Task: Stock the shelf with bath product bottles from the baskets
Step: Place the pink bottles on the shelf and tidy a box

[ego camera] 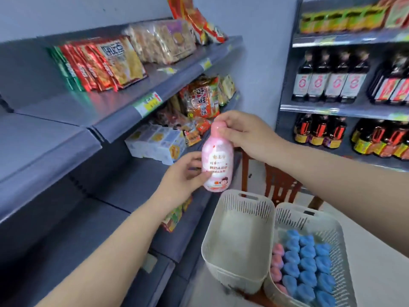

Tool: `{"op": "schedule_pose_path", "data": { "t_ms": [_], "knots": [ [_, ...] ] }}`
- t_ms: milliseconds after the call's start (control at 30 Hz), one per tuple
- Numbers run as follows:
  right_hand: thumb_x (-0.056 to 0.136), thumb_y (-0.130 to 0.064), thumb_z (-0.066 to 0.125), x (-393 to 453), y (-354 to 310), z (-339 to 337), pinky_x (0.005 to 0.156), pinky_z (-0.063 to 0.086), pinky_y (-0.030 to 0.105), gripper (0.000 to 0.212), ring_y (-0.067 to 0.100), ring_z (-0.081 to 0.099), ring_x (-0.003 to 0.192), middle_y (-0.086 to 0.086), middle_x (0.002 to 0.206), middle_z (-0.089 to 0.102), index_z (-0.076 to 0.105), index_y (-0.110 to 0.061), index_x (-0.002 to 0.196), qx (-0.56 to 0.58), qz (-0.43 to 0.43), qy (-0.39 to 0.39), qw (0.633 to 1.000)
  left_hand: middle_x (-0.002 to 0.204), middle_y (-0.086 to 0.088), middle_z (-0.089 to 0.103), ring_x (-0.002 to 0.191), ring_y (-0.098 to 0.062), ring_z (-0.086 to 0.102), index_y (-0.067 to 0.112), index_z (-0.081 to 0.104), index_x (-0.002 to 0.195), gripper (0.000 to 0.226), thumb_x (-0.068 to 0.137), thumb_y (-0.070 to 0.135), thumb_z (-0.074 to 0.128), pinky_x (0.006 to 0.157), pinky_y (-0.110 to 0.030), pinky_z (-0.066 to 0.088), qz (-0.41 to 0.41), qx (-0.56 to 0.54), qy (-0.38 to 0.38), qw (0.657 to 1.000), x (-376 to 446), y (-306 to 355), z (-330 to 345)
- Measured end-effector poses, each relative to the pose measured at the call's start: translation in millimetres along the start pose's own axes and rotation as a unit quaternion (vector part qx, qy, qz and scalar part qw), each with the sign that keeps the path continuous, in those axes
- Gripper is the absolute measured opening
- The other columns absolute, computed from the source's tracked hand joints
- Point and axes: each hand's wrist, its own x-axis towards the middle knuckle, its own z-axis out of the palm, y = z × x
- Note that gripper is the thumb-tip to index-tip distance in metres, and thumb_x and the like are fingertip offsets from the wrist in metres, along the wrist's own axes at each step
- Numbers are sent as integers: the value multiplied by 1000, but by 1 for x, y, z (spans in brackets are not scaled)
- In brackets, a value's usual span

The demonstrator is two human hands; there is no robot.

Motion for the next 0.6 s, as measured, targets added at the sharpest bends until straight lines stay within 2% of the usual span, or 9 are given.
{"op": "schedule_pose_path", "data": {
  "t_ms": [100, 167, 233, 300, 433, 600],
  "knots": [
    [92, -12, 55, 9, -51, 25, 81, 49, 29, 14, 11, 60, 89, -11, 88, 60, 60, -16, 104, 15, -33, -30, 999, 107, -2, 67, 85, -6, 66, 23, 56, 115, 34, 85, 9, 65, 75, -14, 52, -11, -16, 45, 999, -35, 20, -43],
    [92, -12, 55, 15, -82, 45, 83, 52, 34, 14, 19, 62, 94, -4, 94, 63, 60, -19, 103, 29, -52, -50, 997, 109, -1, 67, 88, -7, 67, 20, 55, 118, 37, 85, 10, 66, 77, -15, 52, -4, -13, 75, 997, -58, 31, -70],
    [92, -13, 55, 19, -112, 66, 83, 53, 39, 14, 21, 62, 98, -1, 97, 63, 60, -21, 102, 47, -68, -69, 994, 108, 1, 67, 93, -11, 67, 23, 55, 117, 37, 84, 15, 68, 82, -21, 53, 2, -4, 105, 994, -82, 39, -95],
    [93, -13, 54, 23, -138, 87, 79, 52, 38, 13, 18, 62, 94, -3, 93, 62, 60, -20, 101, 75, -86, -89, 989, 107, 2, 68, 95, -14, 67, 26, 56, 114, 35, 83, 19, 70, 85, -26, 54, 6, -5, 135, 991, -104, 45, -119],
    [93, -13, 53, 32, -184, 128, 81, 52, 31, 15, 8, 59, 93, -11, 91, 60, 59, -19, 105, 106, -124, -133, 978, 106, 5, 68, 93, -13, 68, 29, 57, 107, 29, 82, 19, 70, 81, -24, 55, 10, 6, 196, 981, -145, 54, -162],
    [93, -11, 53, 39, -230, 181, 83, 54, 37, 14, 10, 62, 89, -7, 91, 63, 60, -21, 99, 166, -152, -181, 957, 105, 5, 67, 89, -13, 69, 23, 59, 108, 29, 82, 17, 70, 79, -35, 57, -5, 17, 264, 964, -187, 61, -210]
  ]
}}
